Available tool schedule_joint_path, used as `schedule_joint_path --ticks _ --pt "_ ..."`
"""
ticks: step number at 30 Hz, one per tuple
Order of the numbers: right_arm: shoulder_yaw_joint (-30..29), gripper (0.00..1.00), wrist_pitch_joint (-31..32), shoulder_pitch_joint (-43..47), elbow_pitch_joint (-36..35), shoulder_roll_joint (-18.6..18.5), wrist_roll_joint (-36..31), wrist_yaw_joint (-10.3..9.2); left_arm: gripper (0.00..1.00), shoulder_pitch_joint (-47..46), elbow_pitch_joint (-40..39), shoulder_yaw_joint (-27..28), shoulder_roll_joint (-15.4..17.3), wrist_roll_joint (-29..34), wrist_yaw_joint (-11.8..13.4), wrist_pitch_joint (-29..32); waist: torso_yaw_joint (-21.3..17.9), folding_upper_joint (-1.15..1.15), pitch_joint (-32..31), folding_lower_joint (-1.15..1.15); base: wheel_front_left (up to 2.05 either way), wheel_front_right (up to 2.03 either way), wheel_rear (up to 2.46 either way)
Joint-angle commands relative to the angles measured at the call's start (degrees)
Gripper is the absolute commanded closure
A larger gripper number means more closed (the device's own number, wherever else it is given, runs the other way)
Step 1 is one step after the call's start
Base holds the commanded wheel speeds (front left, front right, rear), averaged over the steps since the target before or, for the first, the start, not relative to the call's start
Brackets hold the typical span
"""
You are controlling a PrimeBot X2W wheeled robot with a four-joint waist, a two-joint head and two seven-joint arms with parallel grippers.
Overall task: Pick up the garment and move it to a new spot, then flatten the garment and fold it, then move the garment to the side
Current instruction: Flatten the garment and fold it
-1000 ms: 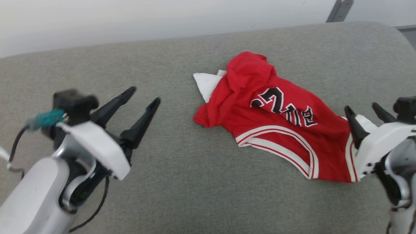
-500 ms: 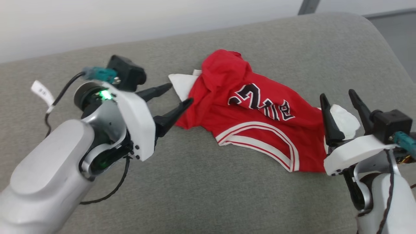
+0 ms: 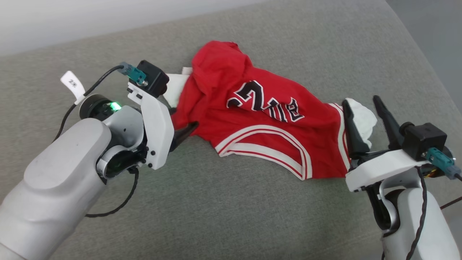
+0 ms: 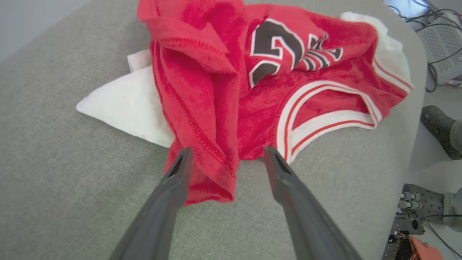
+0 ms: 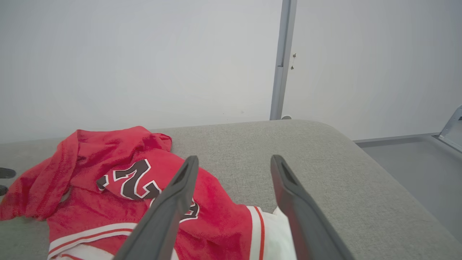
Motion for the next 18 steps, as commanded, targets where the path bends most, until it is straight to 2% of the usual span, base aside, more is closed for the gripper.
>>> schedule_joint_path --ticks 1,7,8,9,10,18 --pt "0.40 0.00 -0.96 -0.69 0.56 0.18 1.19 -0.02 0.00 -1.49 1.62 -0.67 -0.08 1.16 -0.17 0.57 -1.32 0.00 1.44 0.00 0.00 0.00 0.00" --pt "1.52 0.00 -2.21 -1.37 1.85 0.18 2.71 -0.02 0.00 -2.25 6.26 -1.75 -1.14 1.05 -0.12 0.72 -2.13 0.00 2.84 0.00 0.00 0.00 0.00" --pt "1.58 0.00 -2.37 -1.58 2.08 0.16 2.88 -0.02 0.23 -2.49 7.14 -1.76 -1.40 0.85 -0.08 0.81 -2.16 0.00 3.02 0.00 0.00 0.00 0.00" --pt "1.59 0.00 -2.64 -1.87 2.31 0.15 2.96 -0.02 0.86 -2.70 7.95 -2.02 -1.61 0.89 -0.09 0.90 -2.16 0.00 3.16 0.00 0.00 0.00 0.00" --pt "1.66 0.00 -2.74 -2.11 2.55 0.15 3.18 -0.02 1.00 -2.92 8.79 -2.09 -1.72 0.92 -0.09 1.01 -2.11 0.00 3.26 0.00 0.00 0.00 0.00" --pt "0.55 0.00 -3.41 -2.11 3.44 0.16 3.31 -0.02 1.00 -4.08 11.93 -0.70 -2.05 -1.30 -0.11 0.62 0.23 0.00 3.09 0.00 0.00 0.00 0.00"
